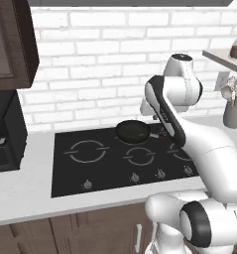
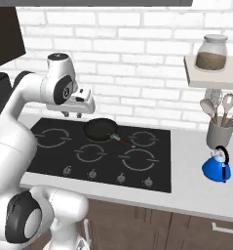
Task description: Pick the kettle from the counter and place it on a stove burner. Then turn the burner on.
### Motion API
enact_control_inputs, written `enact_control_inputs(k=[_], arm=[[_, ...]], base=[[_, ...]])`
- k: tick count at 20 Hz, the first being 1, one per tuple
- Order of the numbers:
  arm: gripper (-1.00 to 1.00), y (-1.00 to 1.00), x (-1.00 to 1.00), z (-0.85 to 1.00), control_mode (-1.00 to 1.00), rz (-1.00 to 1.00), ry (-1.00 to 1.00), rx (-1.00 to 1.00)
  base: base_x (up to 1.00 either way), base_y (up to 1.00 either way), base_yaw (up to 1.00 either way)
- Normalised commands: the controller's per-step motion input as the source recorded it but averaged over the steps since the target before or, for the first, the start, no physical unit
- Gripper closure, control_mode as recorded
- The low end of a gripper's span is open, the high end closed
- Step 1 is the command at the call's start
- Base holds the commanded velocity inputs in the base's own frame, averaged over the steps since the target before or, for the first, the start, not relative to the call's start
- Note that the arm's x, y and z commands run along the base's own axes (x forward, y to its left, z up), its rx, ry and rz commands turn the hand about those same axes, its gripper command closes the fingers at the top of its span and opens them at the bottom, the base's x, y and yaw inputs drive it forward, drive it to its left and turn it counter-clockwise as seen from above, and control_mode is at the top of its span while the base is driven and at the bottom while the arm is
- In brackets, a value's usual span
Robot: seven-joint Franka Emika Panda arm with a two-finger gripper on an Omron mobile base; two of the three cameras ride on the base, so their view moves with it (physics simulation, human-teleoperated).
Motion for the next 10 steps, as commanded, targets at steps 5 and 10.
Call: enact_control_inputs(k=[5, 10], arm=[[-1.0, -0.42, -0.4, -0.03, -1.0, -0.01, -0.09, 0.06], [-1.0, -1.0, -1.0, 0.13, -1.0, -0.01, -0.44, 0.02]], base=[[0.0, 0.0, 0.0], [0.0, 0.0, 0.0]])
